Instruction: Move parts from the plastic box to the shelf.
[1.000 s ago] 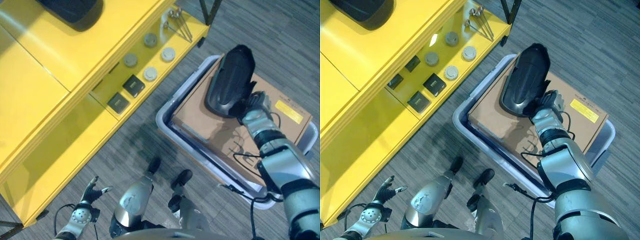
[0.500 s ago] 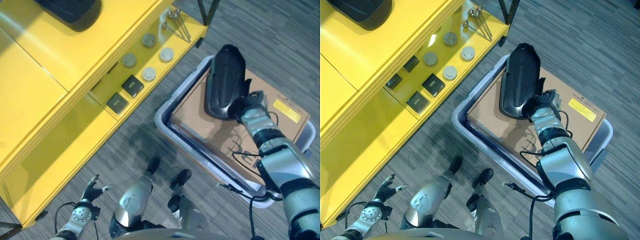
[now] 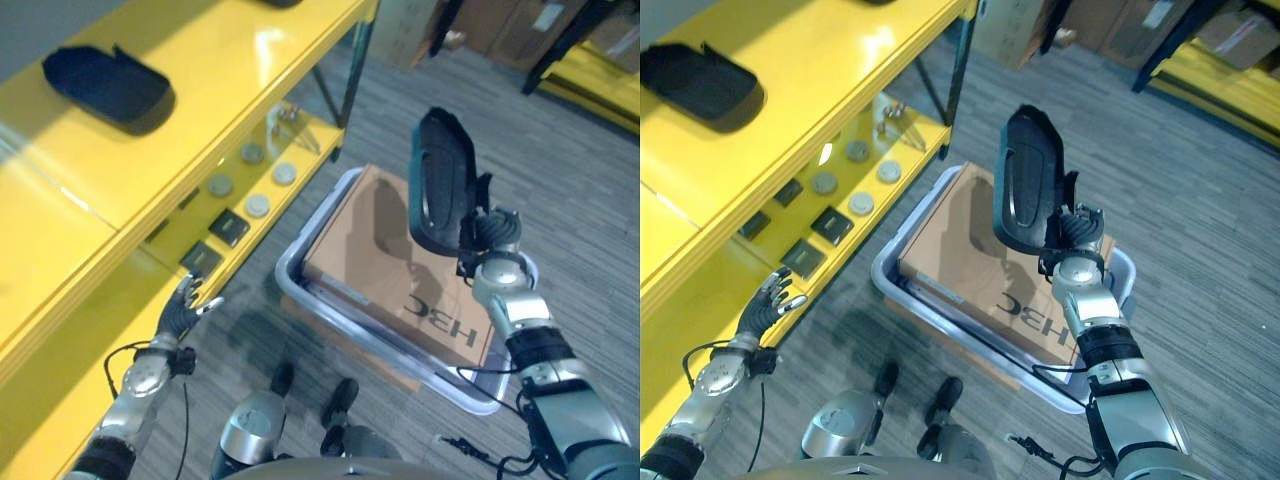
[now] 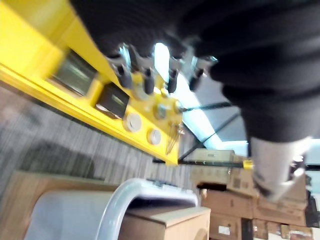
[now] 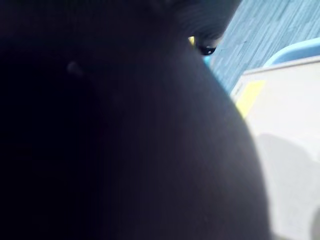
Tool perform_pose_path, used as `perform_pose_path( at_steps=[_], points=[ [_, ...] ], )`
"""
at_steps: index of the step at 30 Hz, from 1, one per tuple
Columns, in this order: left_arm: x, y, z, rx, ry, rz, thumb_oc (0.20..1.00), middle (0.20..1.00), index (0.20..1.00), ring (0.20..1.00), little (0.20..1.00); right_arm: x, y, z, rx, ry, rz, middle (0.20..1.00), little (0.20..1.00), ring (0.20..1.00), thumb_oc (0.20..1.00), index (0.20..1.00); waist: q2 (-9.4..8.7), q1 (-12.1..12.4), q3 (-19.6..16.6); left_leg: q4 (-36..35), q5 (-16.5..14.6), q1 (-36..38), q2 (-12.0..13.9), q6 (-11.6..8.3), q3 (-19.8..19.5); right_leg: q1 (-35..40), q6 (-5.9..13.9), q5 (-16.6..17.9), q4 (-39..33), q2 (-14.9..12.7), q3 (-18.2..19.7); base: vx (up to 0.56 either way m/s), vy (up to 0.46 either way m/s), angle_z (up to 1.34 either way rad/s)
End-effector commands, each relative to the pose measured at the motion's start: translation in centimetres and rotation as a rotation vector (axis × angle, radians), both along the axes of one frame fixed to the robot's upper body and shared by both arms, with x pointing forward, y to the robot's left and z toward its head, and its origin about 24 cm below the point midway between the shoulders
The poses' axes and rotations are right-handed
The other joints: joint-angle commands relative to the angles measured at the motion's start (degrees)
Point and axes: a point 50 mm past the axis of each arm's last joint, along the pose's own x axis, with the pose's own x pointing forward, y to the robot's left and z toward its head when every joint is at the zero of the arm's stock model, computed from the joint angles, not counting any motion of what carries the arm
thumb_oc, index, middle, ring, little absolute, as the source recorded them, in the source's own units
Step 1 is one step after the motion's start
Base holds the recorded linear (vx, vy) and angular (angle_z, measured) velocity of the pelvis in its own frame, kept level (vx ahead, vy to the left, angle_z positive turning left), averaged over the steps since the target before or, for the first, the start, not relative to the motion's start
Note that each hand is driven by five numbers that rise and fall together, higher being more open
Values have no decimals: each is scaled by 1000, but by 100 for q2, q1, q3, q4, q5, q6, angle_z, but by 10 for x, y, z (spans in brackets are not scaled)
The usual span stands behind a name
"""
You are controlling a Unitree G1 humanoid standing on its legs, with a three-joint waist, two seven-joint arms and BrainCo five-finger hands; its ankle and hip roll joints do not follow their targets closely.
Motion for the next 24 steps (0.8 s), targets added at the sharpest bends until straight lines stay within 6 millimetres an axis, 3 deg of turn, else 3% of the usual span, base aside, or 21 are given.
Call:
perform_pose_path(
  at_steps=[1,12,18,24],
  points=[
    [-7,-13,-14,-35,83,-85,1000,1000,1000,1000,1000,-2,-7,30,-46,-158,-30,200,200,200,200,200,54,139,-578,-440,-30,-90,422,-267,40,381,602,-709,273,-470,110,24,-90,-18],
    [25,-80,21,-442,79,-342,1000,1000,1000,1000,1000,-10,19,41,-77,-237,93,200,200,200,200,200,97,-412,-915,-476,-88,312,545,-300,477,614,601,-683,145,-420,388,-18,-48,-16],
    [58,-149,64,-703,77,-451,1000,1000,1000,1000,1000,4,57,27,-96,-173,244,200,200,200,200,200,148,-778,-1074,-544,-92,529,593,-313,748,683,609,-612,47,-401,599,-12,-10,-21],
    [77,-175,82,-741,69,-427,1000,1000,1000,1000,1000,12,83,18,-111,-115,361,200,200,200,200,200,164,-1002,-1193,-598,-96,630,613,-334,896,682,647,-591,10,-392,717,6,5,-19]
  ],
)
